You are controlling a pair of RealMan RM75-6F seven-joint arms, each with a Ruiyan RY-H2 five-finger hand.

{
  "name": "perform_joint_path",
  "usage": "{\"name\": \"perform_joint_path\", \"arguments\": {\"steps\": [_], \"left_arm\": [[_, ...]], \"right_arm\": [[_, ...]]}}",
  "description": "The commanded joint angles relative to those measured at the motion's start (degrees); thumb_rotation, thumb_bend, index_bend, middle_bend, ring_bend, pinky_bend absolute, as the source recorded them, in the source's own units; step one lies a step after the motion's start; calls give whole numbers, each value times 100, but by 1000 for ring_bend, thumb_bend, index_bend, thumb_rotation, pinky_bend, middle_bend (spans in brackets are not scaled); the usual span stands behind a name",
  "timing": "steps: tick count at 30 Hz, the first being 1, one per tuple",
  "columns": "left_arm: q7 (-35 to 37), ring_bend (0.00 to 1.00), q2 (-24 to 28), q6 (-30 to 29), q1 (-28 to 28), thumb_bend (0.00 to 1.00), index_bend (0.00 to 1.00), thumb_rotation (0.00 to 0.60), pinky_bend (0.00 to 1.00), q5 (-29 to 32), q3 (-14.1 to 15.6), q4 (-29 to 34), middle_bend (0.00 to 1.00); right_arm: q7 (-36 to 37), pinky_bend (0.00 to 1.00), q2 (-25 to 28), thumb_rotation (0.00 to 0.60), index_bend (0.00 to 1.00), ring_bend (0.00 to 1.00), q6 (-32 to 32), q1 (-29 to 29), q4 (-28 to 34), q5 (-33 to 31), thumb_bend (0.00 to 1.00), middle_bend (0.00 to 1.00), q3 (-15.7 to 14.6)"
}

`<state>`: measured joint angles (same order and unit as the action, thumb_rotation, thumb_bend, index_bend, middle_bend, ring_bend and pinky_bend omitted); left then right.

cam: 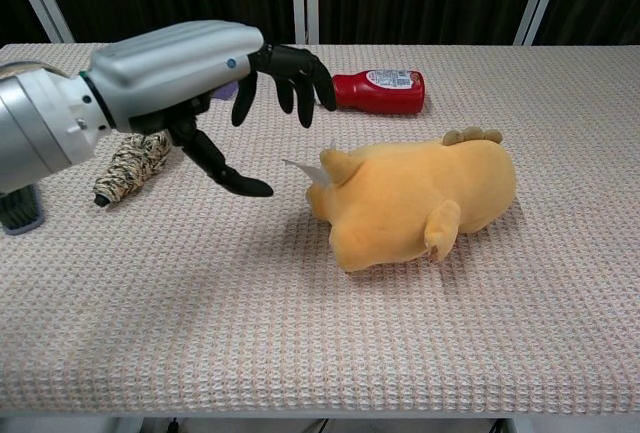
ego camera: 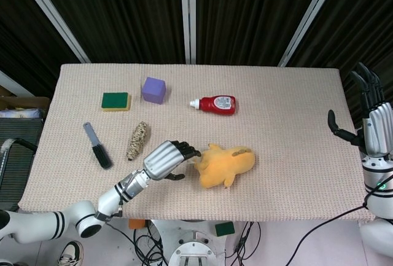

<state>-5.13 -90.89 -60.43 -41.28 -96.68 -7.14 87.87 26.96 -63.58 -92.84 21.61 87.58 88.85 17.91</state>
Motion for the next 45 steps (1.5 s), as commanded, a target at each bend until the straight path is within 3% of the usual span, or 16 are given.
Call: {"name": "perform_joint_path", "arguments": {"steps": [1, 21, 38, 40, 45], "left_arm": [[-103, 377, -174, 50, -114, 106, 320, 600, 593, 7, 12, -191, 402], [-247, 454, -660, 185, -572, 248, 402, 600, 666, 161, 22, -678, 446], [-326, 608, -825, 10, -662, 386, 628, 600, 799, 315, 11, -926, 626], [-324, 589, -814, 18, -668, 386, 591, 600, 789, 336, 27, -943, 599], [-285, 482, -717, -7, -665, 333, 306, 600, 717, 289, 123, -915, 455]], "right_arm": [[21, 0, -16, 600, 0, 0, 5, -5, -18, -4, 465, 0, -10], [182, 0, -67, 600, 0, 0, 22, -65, -247, -96, 465, 0, -37], [233, 0, -112, 600, 0, 0, 32, -70, -350, -89, 465, 0, -55], [227, 0, -114, 600, 0, 0, 29, -71, -350, -87, 465, 0, -56], [212, 0, -105, 600, 0, 0, 27, -79, -333, -106, 464, 0, -45]]}}
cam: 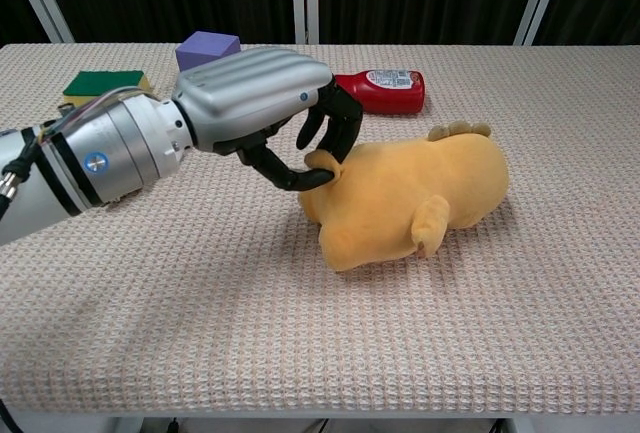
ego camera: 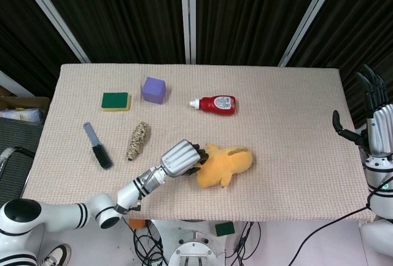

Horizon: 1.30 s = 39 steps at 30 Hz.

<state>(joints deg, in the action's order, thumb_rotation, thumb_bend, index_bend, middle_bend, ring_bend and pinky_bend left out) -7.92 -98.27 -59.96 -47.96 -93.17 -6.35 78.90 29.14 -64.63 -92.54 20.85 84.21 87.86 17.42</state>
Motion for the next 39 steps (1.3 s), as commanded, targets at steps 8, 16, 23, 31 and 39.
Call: {"name": "perform_joint_path", "arguments": {"steps": [8, 16, 23, 31, 39], "left_arm": [[65, 405, 69, -97, -19, 275, 164, 600, 665, -101, 113, -2, 332], [-3, 450, -1, -116, -42, 286, 357, 600, 697, -61, 113, -101, 470], [76, 532, -69, -185, -77, 331, 541, 600, 776, -121, 136, -243, 557], [229, 614, -194, -357, -108, 383, 704, 600, 844, -224, 142, -462, 656], [246, 656, -281, -402, -114, 416, 773, 600, 876, -184, 126, -598, 704]], "right_arm": [[-18, 0, -20, 600, 0, 0, -40, -5, 20, 13, 465, 0, 13], [2, 0, -24, 600, 0, 0, -17, -8, -6, 0, 465, 0, 6], [29, 0, -35, 600, 0, 0, 2, -14, -57, -24, 465, 0, 3], [65, 0, -71, 600, 0, 0, 38, -1, -116, -33, 464, 0, -7], [58, 0, -63, 600, 0, 0, 24, -2, -109, -17, 464, 0, -5]]}}
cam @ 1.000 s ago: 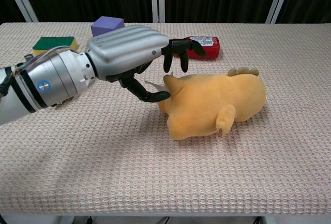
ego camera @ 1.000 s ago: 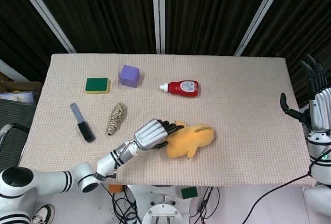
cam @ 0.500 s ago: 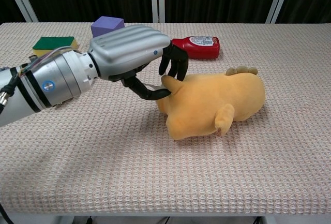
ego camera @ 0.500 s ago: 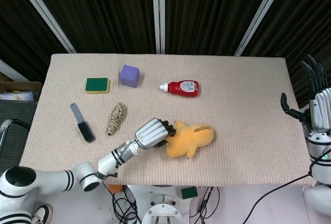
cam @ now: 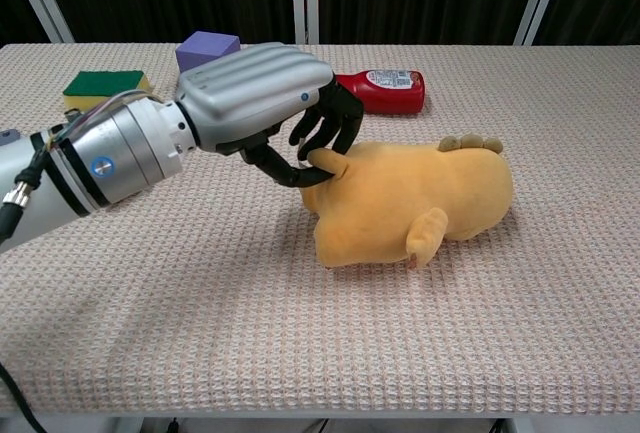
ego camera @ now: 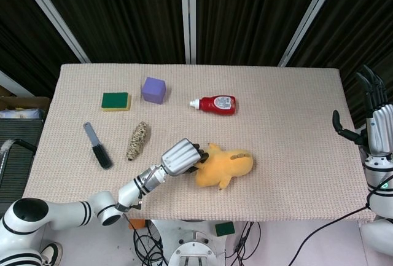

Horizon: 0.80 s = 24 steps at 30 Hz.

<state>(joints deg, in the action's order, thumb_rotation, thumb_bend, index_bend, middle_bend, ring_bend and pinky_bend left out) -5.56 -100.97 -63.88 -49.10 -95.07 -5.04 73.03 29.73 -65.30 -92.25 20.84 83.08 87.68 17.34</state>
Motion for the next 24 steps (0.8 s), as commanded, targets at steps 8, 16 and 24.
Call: {"name": "perform_joint_path", "arguments": {"steps": [8, 16, 24], "left_arm": [[195, 371, 175, 38, 12, 167, 194, 600, 594, 39, 63, 121, 428], [-307, 118, 718, -473, 409, 66, 55, 600, 302, 321, -136, 524, 154], [-1119, 70, 2694, -1412, 1841, 64, 66, 600, 236, 1275, 100, 2120, 89]], "right_arm": [[-2, 0, 41, 600, 0, 0, -32, -35, 31, -12, 464, 0, 8], [-174, 0, 256, 600, 0, 0, 96, -80, 207, 164, 434, 0, -171], [-1977, 0, 800, 600, 0, 0, 72, -814, 877, 289, 429, 0, -904]]}}
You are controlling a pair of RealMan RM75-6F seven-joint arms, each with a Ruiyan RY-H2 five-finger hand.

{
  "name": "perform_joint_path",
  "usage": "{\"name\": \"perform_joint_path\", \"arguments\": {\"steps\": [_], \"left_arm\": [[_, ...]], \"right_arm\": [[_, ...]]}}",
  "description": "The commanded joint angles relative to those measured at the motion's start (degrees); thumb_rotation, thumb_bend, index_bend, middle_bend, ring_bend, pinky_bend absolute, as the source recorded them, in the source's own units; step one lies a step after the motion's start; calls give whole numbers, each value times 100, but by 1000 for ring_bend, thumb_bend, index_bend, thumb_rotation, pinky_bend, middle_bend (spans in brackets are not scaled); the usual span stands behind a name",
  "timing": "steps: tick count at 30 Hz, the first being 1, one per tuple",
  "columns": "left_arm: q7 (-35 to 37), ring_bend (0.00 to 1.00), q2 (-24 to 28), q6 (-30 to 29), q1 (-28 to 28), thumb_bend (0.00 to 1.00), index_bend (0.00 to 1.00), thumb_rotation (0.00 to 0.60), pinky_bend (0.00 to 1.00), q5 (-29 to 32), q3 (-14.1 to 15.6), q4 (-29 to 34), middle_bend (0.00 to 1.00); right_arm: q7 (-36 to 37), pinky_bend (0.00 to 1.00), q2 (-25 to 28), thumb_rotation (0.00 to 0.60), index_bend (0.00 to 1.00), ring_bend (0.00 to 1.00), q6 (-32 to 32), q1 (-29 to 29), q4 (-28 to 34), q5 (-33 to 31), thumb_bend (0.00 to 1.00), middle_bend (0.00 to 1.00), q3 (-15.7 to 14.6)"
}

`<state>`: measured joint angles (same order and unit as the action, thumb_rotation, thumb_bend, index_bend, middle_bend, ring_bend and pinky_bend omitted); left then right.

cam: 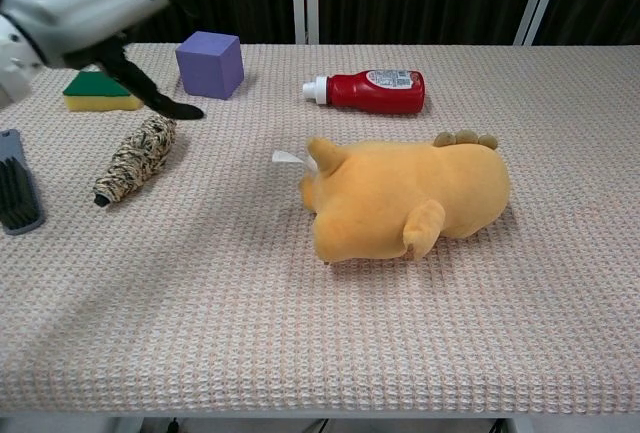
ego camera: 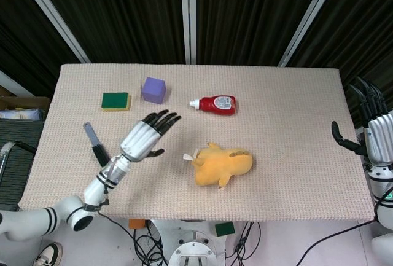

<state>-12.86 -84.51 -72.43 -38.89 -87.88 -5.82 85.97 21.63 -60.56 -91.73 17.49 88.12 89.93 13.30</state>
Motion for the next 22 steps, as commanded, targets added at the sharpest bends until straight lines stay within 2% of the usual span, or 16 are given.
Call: {"name": "perform_joint_path", "arguments": {"steps": [1, 2, 5, 8, 11, 15, 22], "left_arm": [[-347, 59, 1401, -716, 1094, 63, 66, 599, 226, 699, 285, 1035, 80], [-285, 51, 1641, -849, 1300, 62, 66, 582, 220, 787, 368, 1147, 73], [72, 43, 2133, -1432, 1973, 57, 66, 464, 206, 822, 637, 1199, 66], [461, 43, 2157, -1963, 2553, 58, 66, 453, 204, 606, 922, 957, 66], [535, 43, 1926, -2278, 2934, 57, 66, 457, 204, 412, 1097, 531, 66], [575, 43, 1734, -2171, 3134, 56, 66, 458, 203, 355, 1207, 180, 66], [576, 43, 1802, -1976, 3153, 48, 67, 463, 203, 85, 1231, 152, 66]], "right_arm": [[-1777, 0, 384, 600, 0, 0, 35, -684, 465, 33, 418, 0, -707], [-2220, 0, 411, 600, 0, 0, 70, -841, 547, -16, 403, 0, -872], [-3022, 0, 301, 600, 0, 0, 120, -1307, 692, -201, 367, 0, -1329], [-3075, 0, -68, 600, 0, 0, 115, -1623, 367, -247, 361, 0, -1611], [-2982, 0, -393, 600, 0, 0, 147, -1749, -8, -376, 360, 0, -1621], [-2851, 0, -515, 600, 0, 0, 203, -1711, -144, -307, 360, 0, -1556], [-2833, 0, -511, 600, 0, 0, 201, -1694, -101, -240, 360, 0, -1464]]}}
